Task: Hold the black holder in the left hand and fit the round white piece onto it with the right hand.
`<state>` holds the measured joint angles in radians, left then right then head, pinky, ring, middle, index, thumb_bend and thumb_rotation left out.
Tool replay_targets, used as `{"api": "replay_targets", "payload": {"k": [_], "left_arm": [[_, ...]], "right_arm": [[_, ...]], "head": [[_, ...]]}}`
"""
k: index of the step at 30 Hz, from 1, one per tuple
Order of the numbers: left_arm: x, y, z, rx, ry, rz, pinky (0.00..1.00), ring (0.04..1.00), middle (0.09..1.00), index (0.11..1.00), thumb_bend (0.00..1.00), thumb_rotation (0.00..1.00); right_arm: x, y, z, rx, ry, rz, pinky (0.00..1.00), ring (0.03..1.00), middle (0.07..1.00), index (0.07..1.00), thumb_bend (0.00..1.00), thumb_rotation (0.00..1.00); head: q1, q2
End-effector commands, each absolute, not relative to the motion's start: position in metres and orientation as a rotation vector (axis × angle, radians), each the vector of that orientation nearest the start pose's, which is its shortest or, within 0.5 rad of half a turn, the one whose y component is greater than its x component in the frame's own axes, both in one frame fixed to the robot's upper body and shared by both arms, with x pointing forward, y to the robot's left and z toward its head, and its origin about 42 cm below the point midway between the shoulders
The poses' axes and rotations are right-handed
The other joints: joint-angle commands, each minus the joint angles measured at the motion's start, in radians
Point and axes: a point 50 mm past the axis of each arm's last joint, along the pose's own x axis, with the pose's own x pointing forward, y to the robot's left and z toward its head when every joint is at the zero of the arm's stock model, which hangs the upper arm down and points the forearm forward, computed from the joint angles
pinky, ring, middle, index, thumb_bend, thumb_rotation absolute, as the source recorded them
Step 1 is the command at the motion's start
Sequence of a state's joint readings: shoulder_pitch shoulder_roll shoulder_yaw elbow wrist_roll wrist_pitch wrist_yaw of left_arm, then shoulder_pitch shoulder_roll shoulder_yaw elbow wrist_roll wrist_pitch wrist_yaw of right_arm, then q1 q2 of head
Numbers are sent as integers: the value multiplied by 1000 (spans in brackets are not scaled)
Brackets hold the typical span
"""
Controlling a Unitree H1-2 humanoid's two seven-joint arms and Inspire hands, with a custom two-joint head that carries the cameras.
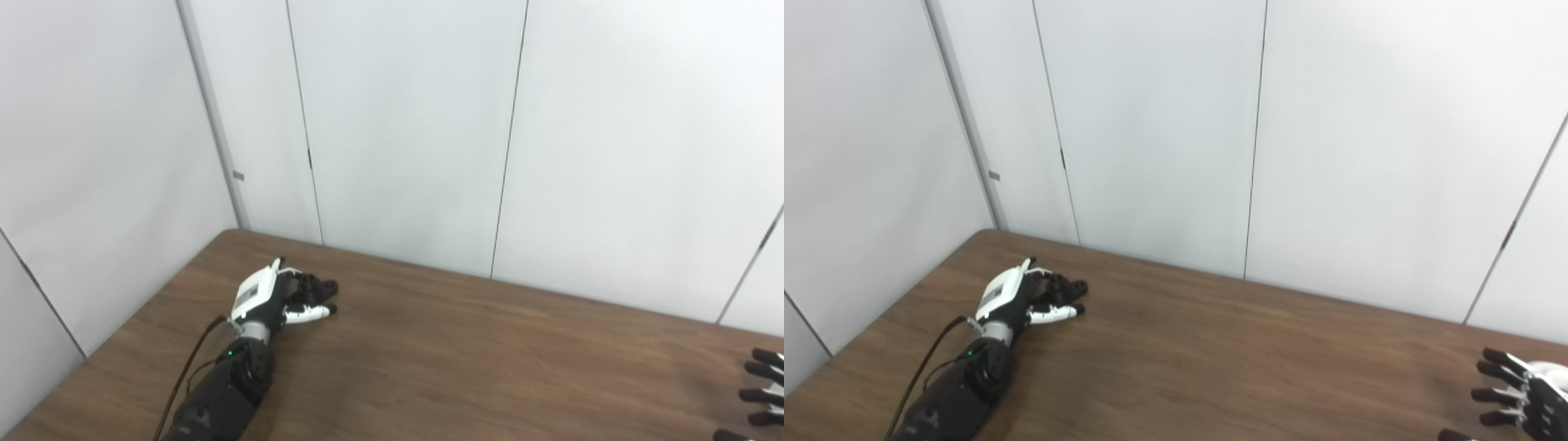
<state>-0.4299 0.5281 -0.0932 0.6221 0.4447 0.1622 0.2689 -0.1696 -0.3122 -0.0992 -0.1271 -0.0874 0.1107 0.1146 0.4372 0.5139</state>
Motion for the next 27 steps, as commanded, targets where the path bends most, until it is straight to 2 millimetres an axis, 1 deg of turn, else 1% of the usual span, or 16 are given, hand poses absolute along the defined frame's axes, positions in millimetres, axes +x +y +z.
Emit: {"api": "replay_targets", "payload": {"k": [1,9,14,17,22,27], "left_arm": [[391,439,121,1073,305,351,1000,1000,1000,704,878,172],[387,444,126,1096,301,368,1000,1000,1000,699,877,173],[385,450,129,1115,306,371,1000,1000,1000,703,864,173],[384,452,130,1117,306,372,1000,1000,1000,707,871,192],[382,453,133,1112,310,370,1000,1000,1000,714,870,191],[381,453,133,1108,314,371,1000,1000,1000,720,867,184]], "right_arm": [[337,-317,217,-418,-269,18,534,669,789,805,774,121],[335,-317,216,-423,-259,16,531,662,787,805,786,164],[337,-317,215,-417,-261,16,530,660,784,801,780,136],[337,-317,216,-417,-258,15,535,666,788,805,785,146],[336,-317,216,-419,-262,17,536,666,792,807,785,164],[337,-318,216,-420,-263,16,540,668,791,808,784,162]], "head": [[-1,2],[4,5],[6,7],[6,7],[6,6],[5,5]]}}
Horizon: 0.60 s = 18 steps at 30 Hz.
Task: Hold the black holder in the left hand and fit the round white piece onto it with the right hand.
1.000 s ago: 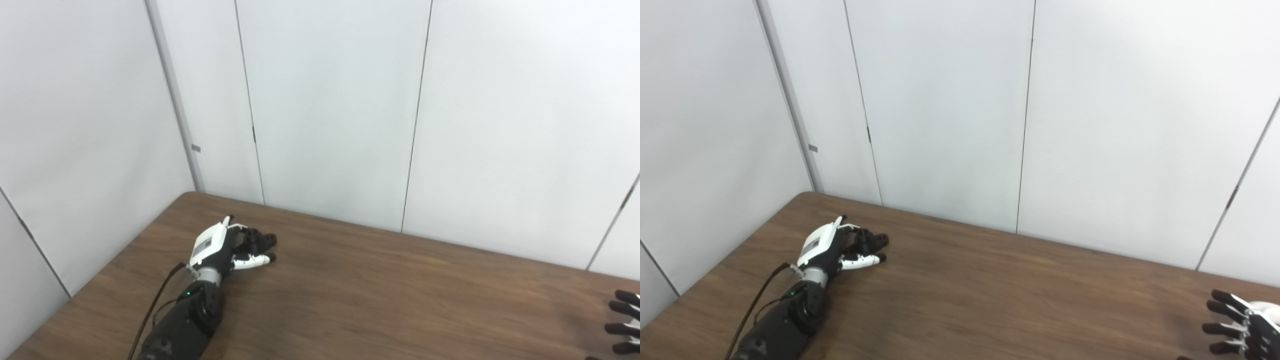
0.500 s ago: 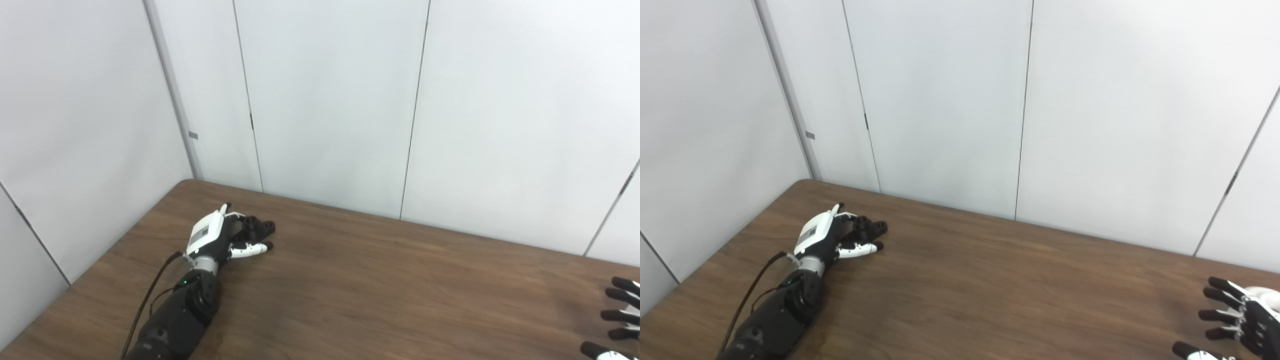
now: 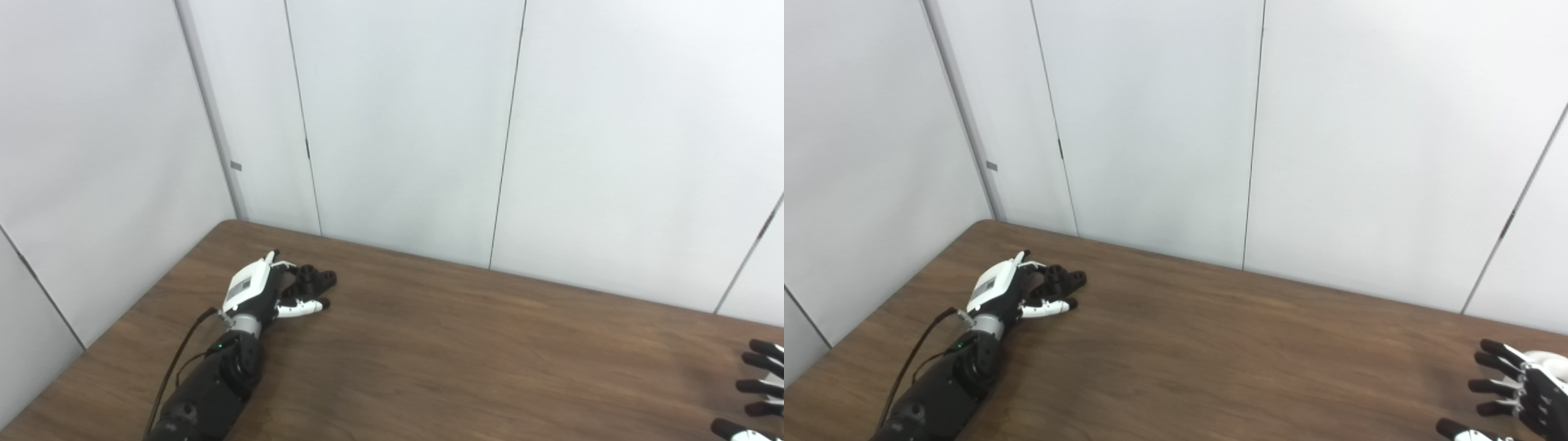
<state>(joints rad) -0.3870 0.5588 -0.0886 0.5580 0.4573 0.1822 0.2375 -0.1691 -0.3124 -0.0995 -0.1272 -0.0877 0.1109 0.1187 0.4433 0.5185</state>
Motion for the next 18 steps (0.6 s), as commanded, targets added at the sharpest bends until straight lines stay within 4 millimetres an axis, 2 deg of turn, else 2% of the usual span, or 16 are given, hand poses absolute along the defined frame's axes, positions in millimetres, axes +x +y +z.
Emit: {"api": "replay_targets", "payload": {"k": [1,18], "left_arm": [[382,453,133,1106,314,372,1000,1000,1000,717,867,177],[382,452,133,1092,310,384,1000,1000,1000,707,869,173]], "right_arm": [[337,-318,216,-419,-262,16,542,671,793,809,785,164],[337,-321,216,-429,-269,15,520,653,784,805,787,175]], "head": [[-1,1],[0,8]]}}
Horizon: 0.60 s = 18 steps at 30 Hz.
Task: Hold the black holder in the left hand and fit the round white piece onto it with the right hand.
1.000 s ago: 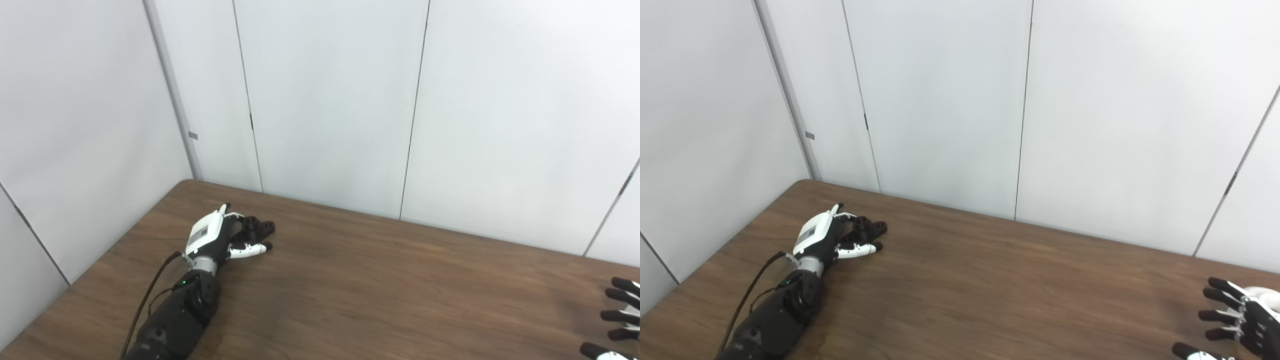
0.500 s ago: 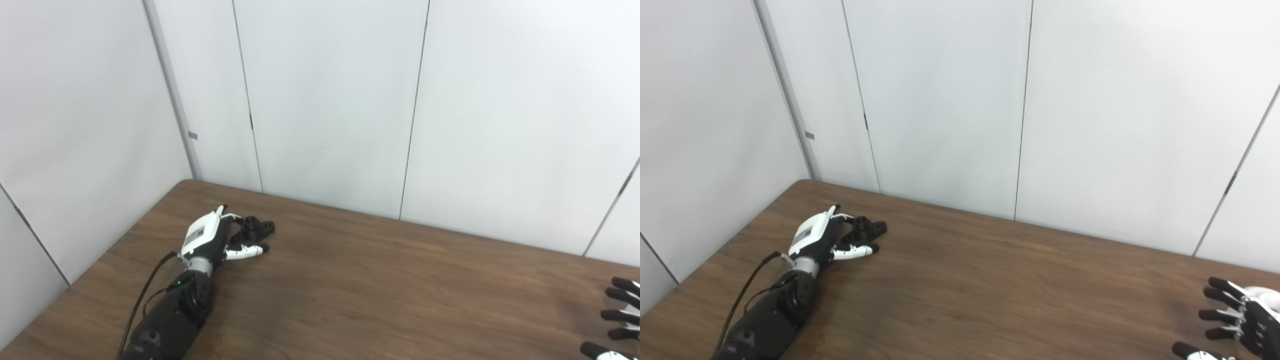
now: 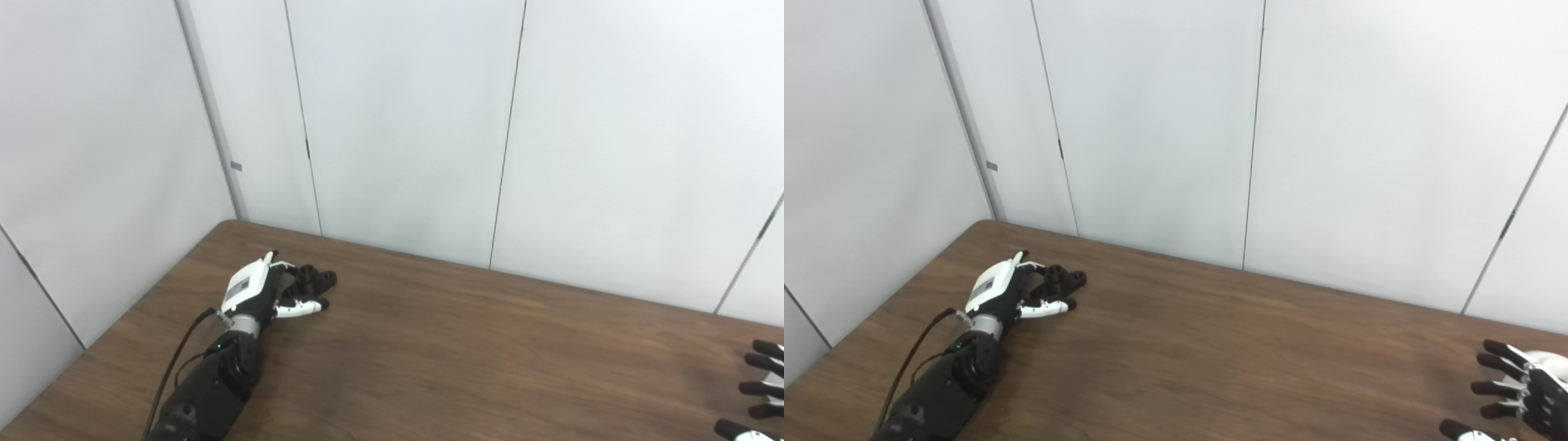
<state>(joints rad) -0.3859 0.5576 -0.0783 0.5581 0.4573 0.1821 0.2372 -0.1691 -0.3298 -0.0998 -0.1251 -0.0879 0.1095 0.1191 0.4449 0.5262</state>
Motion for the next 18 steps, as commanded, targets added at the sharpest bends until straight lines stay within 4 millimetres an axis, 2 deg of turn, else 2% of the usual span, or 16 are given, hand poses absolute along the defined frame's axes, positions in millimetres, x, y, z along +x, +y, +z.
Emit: {"api": "replay_targets", "payload": {"k": [1,18], "left_arm": [[382,452,133,1091,313,385,1000,1000,1000,708,864,172],[382,448,131,1070,311,390,1000,1000,1000,711,865,150]], "right_arm": [[337,-322,216,-429,-268,15,522,657,785,806,785,175],[341,-324,220,-430,-270,21,528,658,781,803,791,172]], "head": [[0,2],[3,2]]}}
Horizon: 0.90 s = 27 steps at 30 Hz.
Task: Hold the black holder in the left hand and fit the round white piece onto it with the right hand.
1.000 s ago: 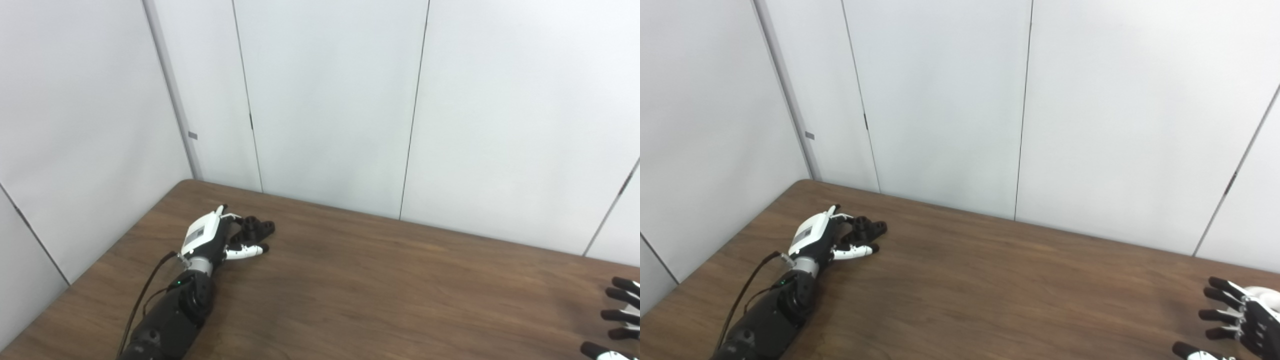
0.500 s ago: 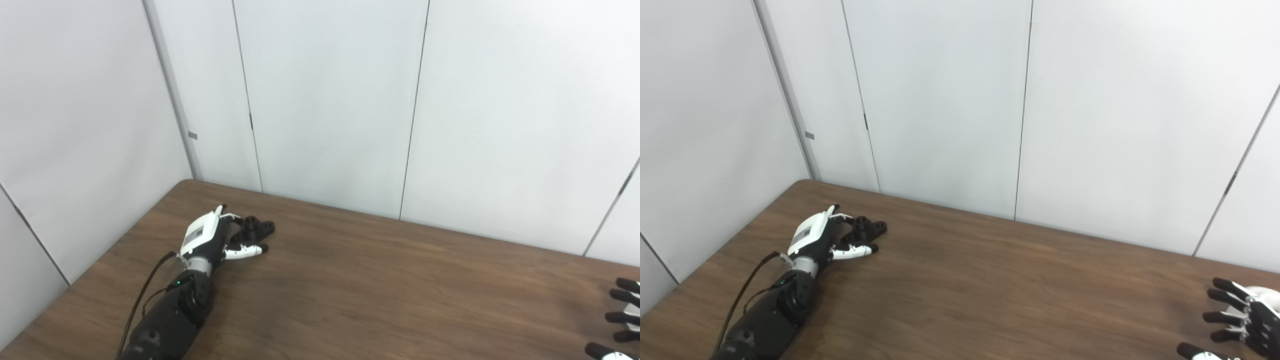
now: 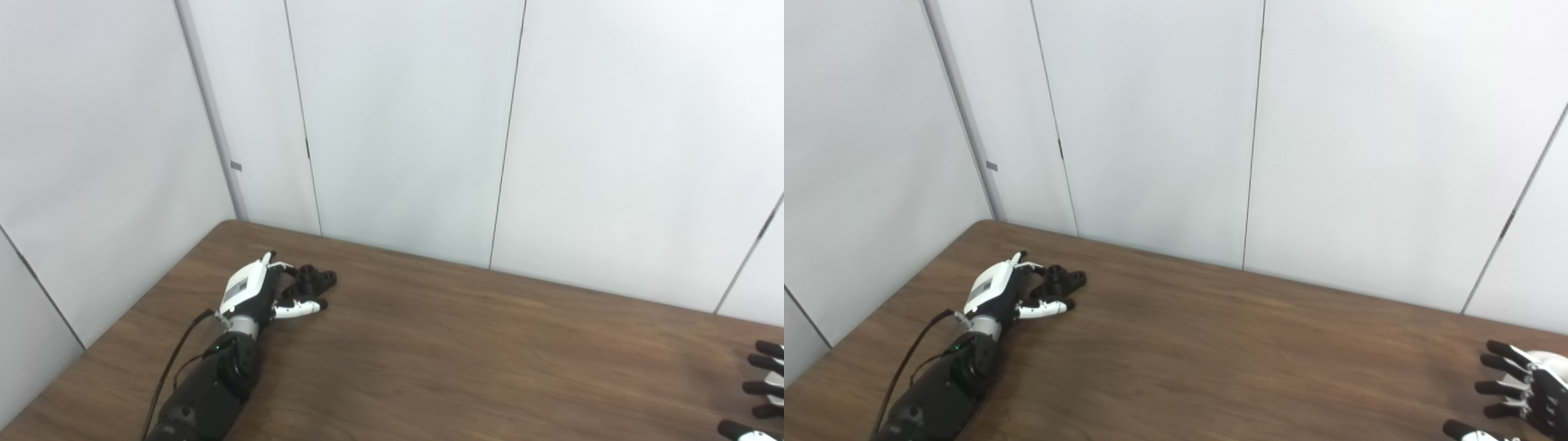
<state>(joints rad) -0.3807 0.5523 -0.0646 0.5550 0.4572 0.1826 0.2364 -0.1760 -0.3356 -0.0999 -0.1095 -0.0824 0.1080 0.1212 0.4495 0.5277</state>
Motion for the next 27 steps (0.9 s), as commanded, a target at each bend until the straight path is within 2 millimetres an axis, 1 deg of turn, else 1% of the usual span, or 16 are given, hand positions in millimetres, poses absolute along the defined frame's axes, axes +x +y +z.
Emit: {"api": "replay_targets", "payload": {"k": [1,3,5,6,7,9,13,19,27], "left_arm": [[382,448,131,1070,309,390,1000,1000,1000,709,863,150],[382,448,128,1074,300,391,997,1000,1000,688,857,145],[383,448,125,1072,289,397,982,1000,997,636,839,119],[383,447,124,1068,281,403,991,1000,985,565,685,92],[383,447,122,1065,268,411,997,1000,958,513,577,71],[383,444,119,1055,239,426,1000,1000,928,492,538,62],[385,441,114,1051,204,442,1000,992,900,485,525,60],[388,435,112,1045,192,430,1000,998,905,485,525,60],[389,427,110,1014,175,391,1000,1000,916,485,525,59]], "right_arm": [[341,-324,220,-431,-270,21,529,655,779,802,792,173],[341,-325,220,-438,-273,21,529,653,779,803,790,177],[340,-325,221,-445,-272,20,529,652,779,804,785,183],[340,-325,221,-445,-271,19,527,651,779,804,785,185],[340,-324,221,-444,-271,19,527,652,778,803,784,186],[339,-325,221,-443,-270,19,529,653,779,802,785,188],[338,-326,220,-452,-273,16,523,651,778,804,785,204],[337,-325,220,-446,-271,12,512,642,773,799,780,197],[334,-326,218,-450,-268,6,512,649,771,796,779,221]], "head": [[0,1],[0,1],[-2,0],[-3,0],[-4,1],[-4,1],[-5,3],[-9,6],[-15,6]]}}
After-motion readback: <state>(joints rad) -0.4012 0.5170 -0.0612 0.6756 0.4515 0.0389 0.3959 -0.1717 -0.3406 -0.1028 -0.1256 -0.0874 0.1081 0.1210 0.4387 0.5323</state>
